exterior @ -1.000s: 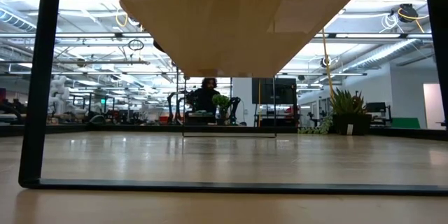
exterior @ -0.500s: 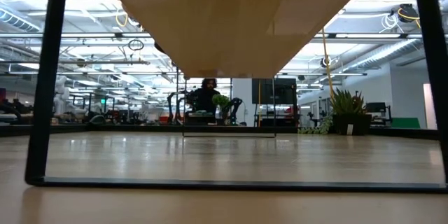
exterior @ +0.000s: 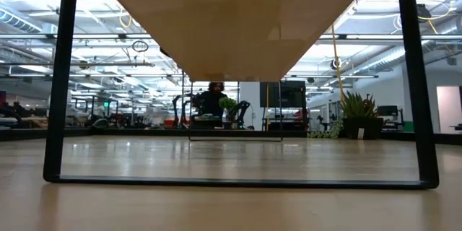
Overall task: Pick and place slides into the shelf
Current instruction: Put the pink slide on the shelf
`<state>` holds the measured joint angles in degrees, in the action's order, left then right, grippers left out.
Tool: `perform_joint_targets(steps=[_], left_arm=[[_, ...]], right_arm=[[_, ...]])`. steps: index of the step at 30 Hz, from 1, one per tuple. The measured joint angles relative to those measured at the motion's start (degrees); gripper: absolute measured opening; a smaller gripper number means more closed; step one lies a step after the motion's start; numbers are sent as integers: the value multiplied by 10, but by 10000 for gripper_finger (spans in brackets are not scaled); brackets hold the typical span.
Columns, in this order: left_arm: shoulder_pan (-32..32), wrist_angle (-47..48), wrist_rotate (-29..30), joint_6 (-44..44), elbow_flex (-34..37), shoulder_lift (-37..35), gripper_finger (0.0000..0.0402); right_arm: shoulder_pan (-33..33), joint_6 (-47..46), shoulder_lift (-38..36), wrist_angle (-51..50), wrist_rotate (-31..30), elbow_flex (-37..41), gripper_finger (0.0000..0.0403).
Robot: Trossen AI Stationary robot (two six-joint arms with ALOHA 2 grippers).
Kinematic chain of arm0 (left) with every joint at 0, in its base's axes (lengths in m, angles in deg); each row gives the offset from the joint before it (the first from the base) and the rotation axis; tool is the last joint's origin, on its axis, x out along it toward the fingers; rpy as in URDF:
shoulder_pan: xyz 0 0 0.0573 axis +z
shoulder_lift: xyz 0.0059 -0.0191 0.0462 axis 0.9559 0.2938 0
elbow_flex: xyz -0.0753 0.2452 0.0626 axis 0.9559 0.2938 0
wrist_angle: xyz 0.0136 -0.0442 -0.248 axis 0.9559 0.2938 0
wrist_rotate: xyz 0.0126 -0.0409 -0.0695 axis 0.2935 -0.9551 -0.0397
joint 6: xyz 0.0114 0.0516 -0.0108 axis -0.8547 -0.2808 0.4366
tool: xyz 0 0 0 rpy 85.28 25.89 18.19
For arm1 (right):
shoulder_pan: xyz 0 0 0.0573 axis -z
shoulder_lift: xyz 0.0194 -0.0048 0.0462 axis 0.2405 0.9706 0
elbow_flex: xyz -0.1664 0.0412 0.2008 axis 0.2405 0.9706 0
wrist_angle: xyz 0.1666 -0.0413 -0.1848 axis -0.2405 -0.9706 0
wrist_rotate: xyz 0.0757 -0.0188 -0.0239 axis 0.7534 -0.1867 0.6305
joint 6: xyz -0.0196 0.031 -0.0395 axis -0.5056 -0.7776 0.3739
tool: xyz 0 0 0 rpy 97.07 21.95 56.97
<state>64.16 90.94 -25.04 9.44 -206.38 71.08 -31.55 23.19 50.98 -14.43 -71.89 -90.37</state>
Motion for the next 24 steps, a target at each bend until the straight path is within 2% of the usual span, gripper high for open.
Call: perform_joint_targets(steps=[10,24], left_arm=[[0,0,5,0,-1,2,53],[8,-1,29,-9,0,23,53]], right_arm=[[1,29,-32,-22,-17,-1,1],[-8,6,-32,-27,-10,-1,0]])
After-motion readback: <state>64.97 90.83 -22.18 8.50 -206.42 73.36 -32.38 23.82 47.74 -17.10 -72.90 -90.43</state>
